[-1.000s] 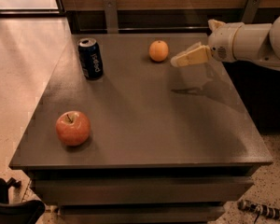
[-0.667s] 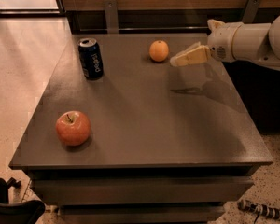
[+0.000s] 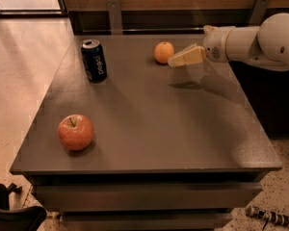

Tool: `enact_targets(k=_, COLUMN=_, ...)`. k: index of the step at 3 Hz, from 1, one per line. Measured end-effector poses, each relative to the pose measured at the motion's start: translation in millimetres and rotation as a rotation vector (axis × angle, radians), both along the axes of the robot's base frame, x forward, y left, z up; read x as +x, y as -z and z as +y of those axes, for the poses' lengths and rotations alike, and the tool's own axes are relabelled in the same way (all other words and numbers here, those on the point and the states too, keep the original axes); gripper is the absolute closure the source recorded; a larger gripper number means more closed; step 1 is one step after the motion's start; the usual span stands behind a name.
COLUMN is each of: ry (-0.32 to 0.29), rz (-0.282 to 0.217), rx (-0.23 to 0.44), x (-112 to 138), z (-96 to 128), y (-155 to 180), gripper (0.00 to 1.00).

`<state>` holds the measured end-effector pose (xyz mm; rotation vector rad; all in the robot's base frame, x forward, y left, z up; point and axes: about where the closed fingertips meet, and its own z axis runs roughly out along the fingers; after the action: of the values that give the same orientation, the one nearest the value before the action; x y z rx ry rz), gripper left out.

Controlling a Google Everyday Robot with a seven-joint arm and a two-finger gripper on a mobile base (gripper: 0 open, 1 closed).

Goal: Pick orange

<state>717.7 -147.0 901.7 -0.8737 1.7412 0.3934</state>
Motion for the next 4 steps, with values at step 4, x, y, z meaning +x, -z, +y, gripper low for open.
enact_targets(k=4, ry=-0.126, rz=0.068, rx=0.145, x=79, z=77, y=62, gripper=0.23)
